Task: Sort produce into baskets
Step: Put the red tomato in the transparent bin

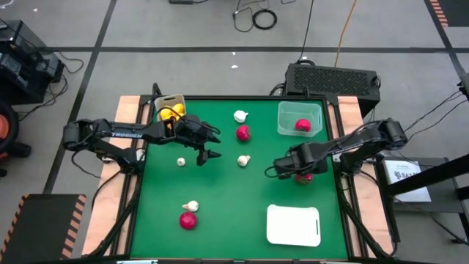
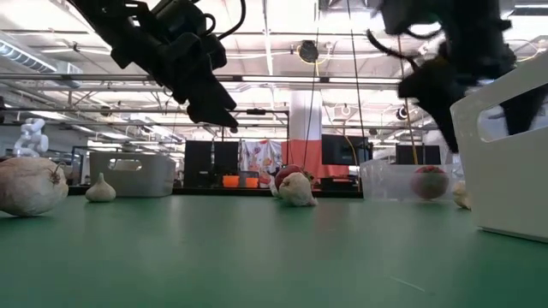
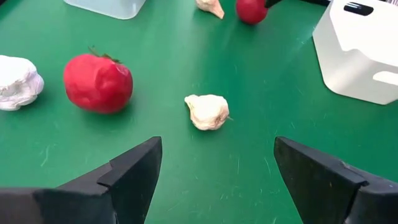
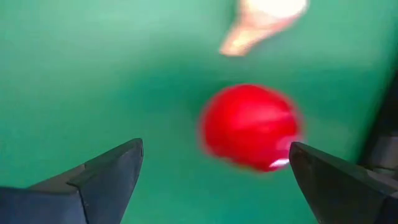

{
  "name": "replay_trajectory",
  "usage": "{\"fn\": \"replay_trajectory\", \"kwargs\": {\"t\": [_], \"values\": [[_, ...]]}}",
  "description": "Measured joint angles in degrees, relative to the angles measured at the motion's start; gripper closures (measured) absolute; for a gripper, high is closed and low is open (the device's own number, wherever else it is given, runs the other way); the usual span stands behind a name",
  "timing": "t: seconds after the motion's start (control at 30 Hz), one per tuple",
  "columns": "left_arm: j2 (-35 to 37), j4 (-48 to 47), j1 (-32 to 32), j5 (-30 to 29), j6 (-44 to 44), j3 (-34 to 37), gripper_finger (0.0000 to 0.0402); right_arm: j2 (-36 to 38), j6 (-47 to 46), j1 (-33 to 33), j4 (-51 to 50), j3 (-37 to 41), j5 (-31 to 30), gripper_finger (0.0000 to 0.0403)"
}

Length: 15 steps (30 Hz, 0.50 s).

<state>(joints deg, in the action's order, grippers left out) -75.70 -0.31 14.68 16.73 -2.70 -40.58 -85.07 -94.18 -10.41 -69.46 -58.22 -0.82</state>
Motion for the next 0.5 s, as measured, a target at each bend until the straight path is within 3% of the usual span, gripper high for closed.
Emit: {"fn": "replay_trajectory", "kwargs": {"t": [0.5], "values": [[0.0,3.89,1.43,-1.17,-9.01,0.0,0.0084,8.6,-1.35,-0.22,14.37,17.36,2.06,0.0009]]}}
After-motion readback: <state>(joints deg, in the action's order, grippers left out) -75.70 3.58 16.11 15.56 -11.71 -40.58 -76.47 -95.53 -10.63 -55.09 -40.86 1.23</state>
